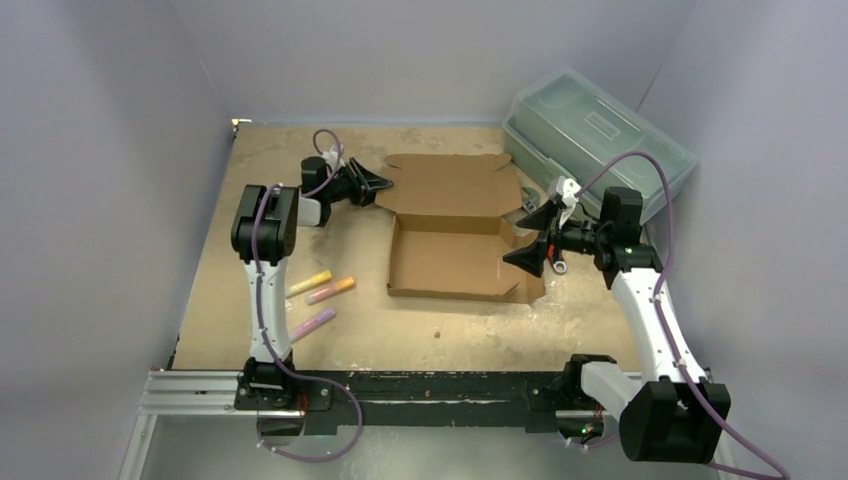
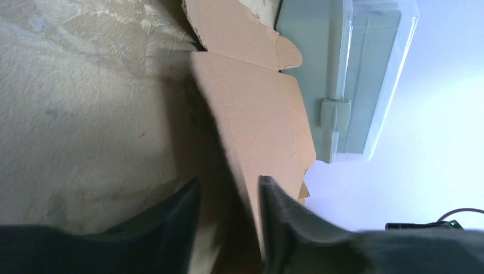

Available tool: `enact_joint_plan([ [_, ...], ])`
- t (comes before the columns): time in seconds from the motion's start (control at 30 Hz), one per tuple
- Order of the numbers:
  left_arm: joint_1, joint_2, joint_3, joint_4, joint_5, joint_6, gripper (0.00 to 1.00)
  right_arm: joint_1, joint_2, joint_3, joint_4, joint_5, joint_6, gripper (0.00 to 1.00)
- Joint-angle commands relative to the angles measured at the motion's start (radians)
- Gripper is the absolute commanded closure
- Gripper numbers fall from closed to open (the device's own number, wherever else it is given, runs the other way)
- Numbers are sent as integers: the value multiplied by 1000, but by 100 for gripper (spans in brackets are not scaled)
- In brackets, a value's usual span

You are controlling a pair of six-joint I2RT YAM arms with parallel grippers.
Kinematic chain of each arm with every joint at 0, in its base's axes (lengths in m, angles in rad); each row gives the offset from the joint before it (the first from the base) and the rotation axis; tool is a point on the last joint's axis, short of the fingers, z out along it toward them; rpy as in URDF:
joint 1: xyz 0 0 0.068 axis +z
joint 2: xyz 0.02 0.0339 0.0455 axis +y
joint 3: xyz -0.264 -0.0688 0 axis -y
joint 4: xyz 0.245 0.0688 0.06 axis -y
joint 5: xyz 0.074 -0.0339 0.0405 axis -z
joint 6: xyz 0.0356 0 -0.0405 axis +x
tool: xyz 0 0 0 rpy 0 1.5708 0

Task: Fold the paper box
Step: Fold the paper box at the center of the board.

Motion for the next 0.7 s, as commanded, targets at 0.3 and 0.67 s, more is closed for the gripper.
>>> enact_joint_plan([
  [0.3, -11, -62, -31, 390, 77, -240, 100, -8, -1, 2, -42, 3, -82, 1],
  [0.67, 74, -410, -352, 663, 2, -218, 100, -12, -57, -8, -50, 164, -130, 1],
])
